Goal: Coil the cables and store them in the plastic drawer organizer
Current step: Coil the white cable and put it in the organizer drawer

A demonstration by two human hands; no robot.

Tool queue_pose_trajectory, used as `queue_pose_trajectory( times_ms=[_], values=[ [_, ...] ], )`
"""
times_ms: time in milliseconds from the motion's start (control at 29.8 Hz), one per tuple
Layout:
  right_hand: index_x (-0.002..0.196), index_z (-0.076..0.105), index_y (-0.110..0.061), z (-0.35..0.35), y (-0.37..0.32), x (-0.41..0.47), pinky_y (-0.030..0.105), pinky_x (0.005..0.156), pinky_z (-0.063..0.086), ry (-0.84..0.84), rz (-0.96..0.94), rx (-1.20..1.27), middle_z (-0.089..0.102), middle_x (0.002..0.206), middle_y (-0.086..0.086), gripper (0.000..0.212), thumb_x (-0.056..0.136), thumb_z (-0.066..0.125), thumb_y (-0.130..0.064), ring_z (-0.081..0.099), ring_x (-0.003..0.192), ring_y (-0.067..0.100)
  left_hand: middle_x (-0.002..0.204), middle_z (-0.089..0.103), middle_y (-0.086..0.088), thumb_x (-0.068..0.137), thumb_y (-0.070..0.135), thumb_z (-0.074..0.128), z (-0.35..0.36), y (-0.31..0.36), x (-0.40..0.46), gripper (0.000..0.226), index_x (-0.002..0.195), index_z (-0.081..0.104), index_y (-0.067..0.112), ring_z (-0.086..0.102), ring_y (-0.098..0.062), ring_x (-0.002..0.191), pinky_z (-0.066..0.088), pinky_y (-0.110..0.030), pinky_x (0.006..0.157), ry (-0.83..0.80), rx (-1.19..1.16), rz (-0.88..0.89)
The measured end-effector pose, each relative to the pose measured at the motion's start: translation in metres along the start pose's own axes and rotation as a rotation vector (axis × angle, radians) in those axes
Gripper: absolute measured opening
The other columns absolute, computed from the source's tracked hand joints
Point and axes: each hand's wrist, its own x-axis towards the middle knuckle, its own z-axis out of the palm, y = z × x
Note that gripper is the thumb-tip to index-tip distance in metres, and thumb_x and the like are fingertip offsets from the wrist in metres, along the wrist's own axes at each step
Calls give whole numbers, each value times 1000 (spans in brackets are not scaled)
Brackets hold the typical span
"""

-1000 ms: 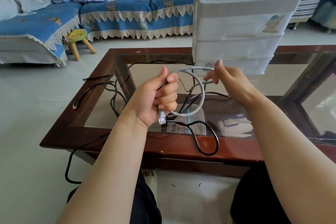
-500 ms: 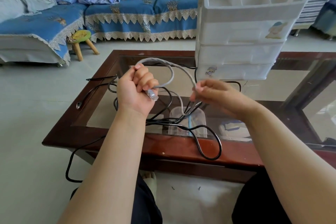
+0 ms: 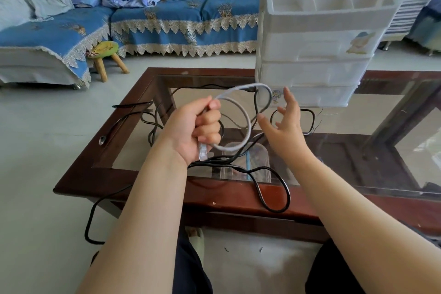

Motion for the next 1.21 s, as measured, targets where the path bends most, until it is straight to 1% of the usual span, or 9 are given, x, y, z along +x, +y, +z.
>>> queue_pose_trajectory(
  times_ms=[168,335,436,570,603,738,838,1006,1207],
  values=[
    [106,60,-7,-9,0,10,26,63,38,-143,181,-189,60,91,0,39,101,34,-35,55,88,23,41,19,8,92,24,38,4,2,-5,23,71,42,18,8,-7,35,19,-14,30,-121,-129,61],
    [122,41,-15,-6,2,7,21,76,46,-117,158,68,56,131,-1,29,99,42,-34,59,108,17,40,24,6,91,19,37,-10,11,-7,24,68,45,17,10,-6,35,20,-13,32,-120,-338,90],
    [144,20,-27,-5,-1,2,27,88,46,-160,79,96,33,143,-6,65,91,58,-33,48,117,12,47,12,8,91,23,38,1,6,-9,22,70,42,19,7,-7,35,16,-13,30,-151,-124,-45],
    [104,59,-22,-7,-7,6,45,93,48,-138,160,-26,62,112,8,17,99,45,-29,59,98,25,47,12,9,91,26,38,12,-4,-8,25,68,43,17,7,-6,35,18,-13,29,-230,37,-137],
    [91,61,-19,-7,-9,6,45,88,50,-130,198,-46,67,102,11,25,101,40,-30,62,88,28,45,14,9,91,26,38,12,-4,-7,25,69,43,17,7,-6,35,19,-14,29,-219,9,-109],
    [84,51,-16,-20,-21,7,18,56,43,90,67,-55,58,68,-4,30,96,45,-43,56,60,11,40,27,6,90,17,40,3,2,-2,22,68,42,18,18,-7,29,23,-15,30,-81,-314,119],
    [90,51,-21,-36,-29,7,8,47,34,133,-129,-52,49,62,-9,19,90,60,-38,43,50,0,41,28,7,90,10,38,-7,6,2,24,67,42,16,25,-7,29,25,-15,32,27,-552,265],
    [94,59,-25,-48,-19,9,27,54,35,-169,-111,-185,46,58,-4,7,91,59,-32,38,49,8,46,27,6,92,5,32,-18,15,-1,33,61,41,13,23,-7,33,25,-16,35,217,-762,464],
    [94,63,-16,-21,-24,-14,28,58,38,25,-439,-638,60,81,-1,10,91,58,-24,56,75,22,47,35,8,104,27,30,-13,11,5,38,72,46,18,24,-7,37,29,-18,39,319,-248,469]
  ],
)
